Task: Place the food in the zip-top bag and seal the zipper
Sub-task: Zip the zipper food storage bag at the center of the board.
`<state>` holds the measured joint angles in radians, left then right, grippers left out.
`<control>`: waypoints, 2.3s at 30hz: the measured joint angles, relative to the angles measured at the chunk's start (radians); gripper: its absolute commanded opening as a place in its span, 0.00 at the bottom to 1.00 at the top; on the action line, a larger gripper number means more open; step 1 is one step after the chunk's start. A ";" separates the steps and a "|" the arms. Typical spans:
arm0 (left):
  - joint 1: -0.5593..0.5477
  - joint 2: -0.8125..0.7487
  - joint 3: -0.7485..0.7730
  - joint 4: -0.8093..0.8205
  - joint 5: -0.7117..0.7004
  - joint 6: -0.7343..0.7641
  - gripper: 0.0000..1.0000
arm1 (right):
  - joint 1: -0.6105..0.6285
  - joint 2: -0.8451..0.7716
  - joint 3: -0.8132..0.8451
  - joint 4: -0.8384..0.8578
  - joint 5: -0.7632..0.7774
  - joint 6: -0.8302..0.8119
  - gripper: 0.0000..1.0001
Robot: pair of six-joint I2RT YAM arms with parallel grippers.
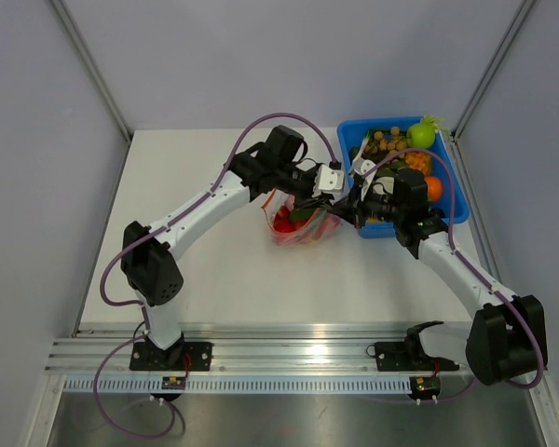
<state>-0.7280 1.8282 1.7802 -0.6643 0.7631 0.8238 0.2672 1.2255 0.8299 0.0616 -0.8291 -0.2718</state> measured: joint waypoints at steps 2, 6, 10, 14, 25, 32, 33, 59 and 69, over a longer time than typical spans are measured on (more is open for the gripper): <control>0.001 0.000 0.001 -0.001 0.000 0.001 0.20 | 0.000 0.000 0.000 0.000 0.000 -0.002 0.00; 0.003 0.001 0.005 -0.013 0.001 0.005 0.00 | 0.000 -0.003 0.000 -0.003 0.002 -0.003 0.00; 0.003 0.002 0.010 -0.023 0.003 0.009 0.00 | 0.000 -0.009 0.000 -0.014 0.007 -0.010 0.00; 0.003 0.003 0.013 -0.035 0.005 0.009 0.00 | 0.001 -0.013 0.000 -0.026 0.006 -0.015 0.00; 0.008 0.006 0.013 -0.049 0.023 0.007 0.00 | 0.002 -0.013 0.000 -0.038 0.001 -0.011 0.00; 0.009 0.007 0.014 -0.038 0.021 0.000 0.00 | 0.012 -0.072 -0.079 0.069 0.098 0.046 0.00; 0.008 0.007 0.014 -0.037 0.020 -0.002 0.00 | 0.013 -0.082 -0.083 0.074 0.105 0.048 0.00; 0.077 -0.122 -0.183 0.010 -0.093 -0.125 0.00 | 0.014 -0.121 -0.152 0.207 0.279 0.104 0.00; 0.099 -0.219 -0.269 0.003 -0.173 -0.166 0.00 | 0.014 -0.122 -0.153 0.229 0.293 0.105 0.00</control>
<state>-0.6292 1.6096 1.5116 -0.6617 0.5900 0.6582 0.2813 1.1030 0.6765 0.2901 -0.5365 -0.1673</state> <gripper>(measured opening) 0.047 0.010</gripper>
